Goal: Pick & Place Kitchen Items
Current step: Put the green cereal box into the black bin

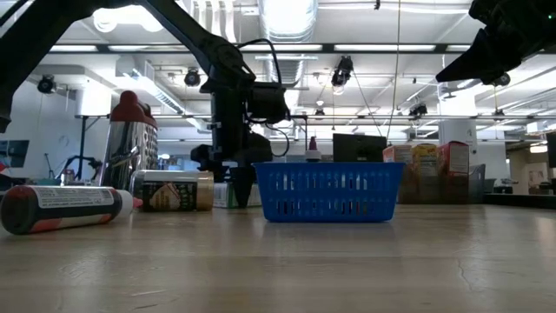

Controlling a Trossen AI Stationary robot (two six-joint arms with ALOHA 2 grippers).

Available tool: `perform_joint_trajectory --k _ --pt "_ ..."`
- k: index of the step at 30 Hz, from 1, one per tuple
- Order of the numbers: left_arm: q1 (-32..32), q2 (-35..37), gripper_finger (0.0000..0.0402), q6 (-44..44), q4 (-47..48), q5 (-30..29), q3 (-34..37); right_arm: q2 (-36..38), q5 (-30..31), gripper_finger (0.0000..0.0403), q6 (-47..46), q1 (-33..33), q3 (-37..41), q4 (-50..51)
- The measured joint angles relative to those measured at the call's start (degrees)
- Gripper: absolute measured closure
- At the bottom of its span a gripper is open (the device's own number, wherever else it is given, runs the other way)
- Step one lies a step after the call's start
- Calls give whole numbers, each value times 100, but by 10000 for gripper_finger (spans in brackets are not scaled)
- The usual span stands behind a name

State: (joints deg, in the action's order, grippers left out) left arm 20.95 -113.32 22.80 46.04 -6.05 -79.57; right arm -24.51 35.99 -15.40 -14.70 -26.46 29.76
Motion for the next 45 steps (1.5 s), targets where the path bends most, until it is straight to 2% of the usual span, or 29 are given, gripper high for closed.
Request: perform_joint_trajectory --k 16,22,25,31,35,40,45 --pt "-40 13 35 -165 -591 -173 0 0 0 394 0 0 0 0" --pt "-101 49 35 -222 -741 -639 0 7 -104 394 0 -2 0 -2" --pt "-155 122 35 -391 -794 -669 9 7 -170 394 0 -2 0 -4" --pt "-276 412 35 -882 -629 -535 11 13 -175 394 0 -2 0 -2" --pt "-278 799 35 -797 -710 -576 9 4 -175 394 2 -2 0 -2" --pt "-362 1311 35 -797 -1127 -632 17 2 -175 394 161 -2 0 0" --pt "-646 1555 35 -1268 -2020 -590 20 5 -170 394 340 -2 0 -51"
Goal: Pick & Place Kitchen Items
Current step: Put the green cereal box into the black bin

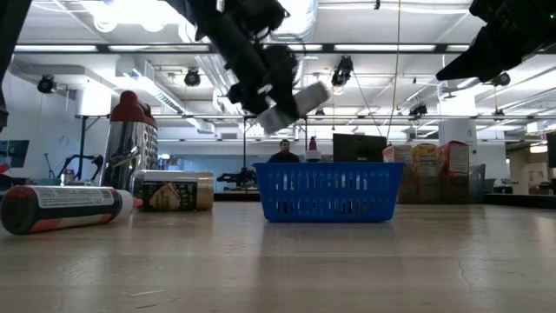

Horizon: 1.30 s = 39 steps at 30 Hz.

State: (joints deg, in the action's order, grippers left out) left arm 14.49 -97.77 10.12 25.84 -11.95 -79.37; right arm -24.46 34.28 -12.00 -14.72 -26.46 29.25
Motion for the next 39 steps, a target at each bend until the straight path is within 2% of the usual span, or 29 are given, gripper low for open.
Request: perform_joint_trajectory --k 5,10,16,26,31,34,39 --pt "-304 45 35 -422 -726 9 1 -3 2 394 -73 0 0 -194" --pt "-595 40 35 -988 -1395 9 2 -5 5 394 -1200 0 0 -874" --pt "-970 36 35 -1620 -2324 11 2 3 -50 394 -1422 0 0 -1721" --pt "-1312 -198 35 -2066 -3339 9 2 10 -1644 394 -1358 0 -2 -3268" --pt "-1358 -564 35 -2471 -3579 -7 2 -43 -1788 377 -1346 -2 -465 -2821" --pt "-1386 -724 35 -2685 -3670 -299 -13 -134 -1723 347 -1425 0 -918 -2028" --pt "-1394 -840 35 -2920 -3894 -965 -24 -408 -1229 282 -1893 0 -1791 -461"
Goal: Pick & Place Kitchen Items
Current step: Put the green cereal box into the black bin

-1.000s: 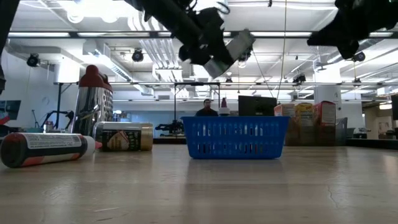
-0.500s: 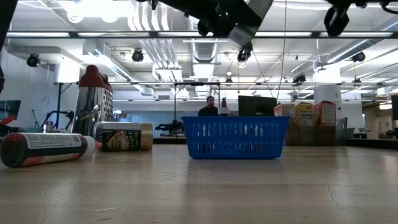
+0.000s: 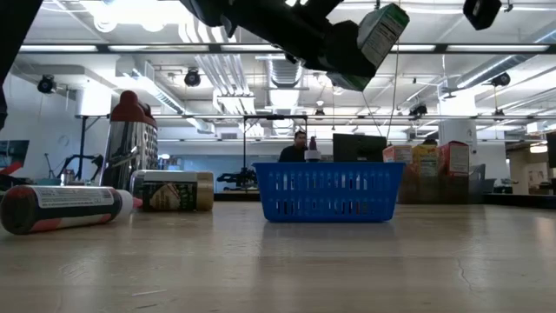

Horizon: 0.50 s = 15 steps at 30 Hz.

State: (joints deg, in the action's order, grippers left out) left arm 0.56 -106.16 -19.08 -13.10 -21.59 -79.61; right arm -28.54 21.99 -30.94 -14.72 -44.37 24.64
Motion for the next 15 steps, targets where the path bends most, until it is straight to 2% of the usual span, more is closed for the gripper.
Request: perform_joint_trajectory --k 7,15 --pt "4 -109 35 -23 -278 -451 -58 -588 762 210 -705 0 -1121 1923" --pt "24 -167 35 30 -367 -553 -398 -1240 1376 145 -928 15 -1919 2962"
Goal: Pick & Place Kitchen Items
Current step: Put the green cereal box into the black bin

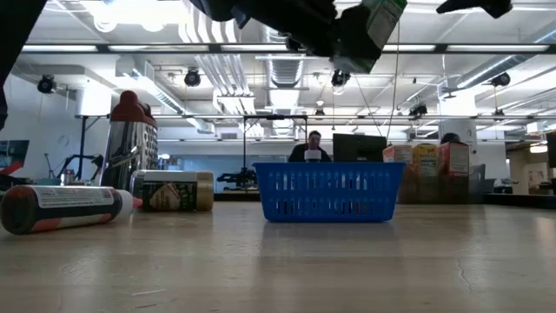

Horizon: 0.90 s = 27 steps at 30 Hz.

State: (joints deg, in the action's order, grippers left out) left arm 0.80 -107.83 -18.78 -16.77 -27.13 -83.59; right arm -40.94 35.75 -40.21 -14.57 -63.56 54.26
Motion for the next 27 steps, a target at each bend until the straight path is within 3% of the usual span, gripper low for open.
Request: perform_joint_trajectory --k 7,14,22,27 --pt "87 -581 35 -309 56 -129 -858 -387 339 97 -140 5 -376 1" --pt "99 -1123 35 -482 600 -1399 -1919 -611 524 52 -123 13 -568 -4" --pt "107 -1187 35 107 1088 -1363 -2300 -608 977 35 35 37 -548 0" --pt "113 -1187 35 245 1073 -891 -2352 -634 1396 35 26 39 -493 -1"
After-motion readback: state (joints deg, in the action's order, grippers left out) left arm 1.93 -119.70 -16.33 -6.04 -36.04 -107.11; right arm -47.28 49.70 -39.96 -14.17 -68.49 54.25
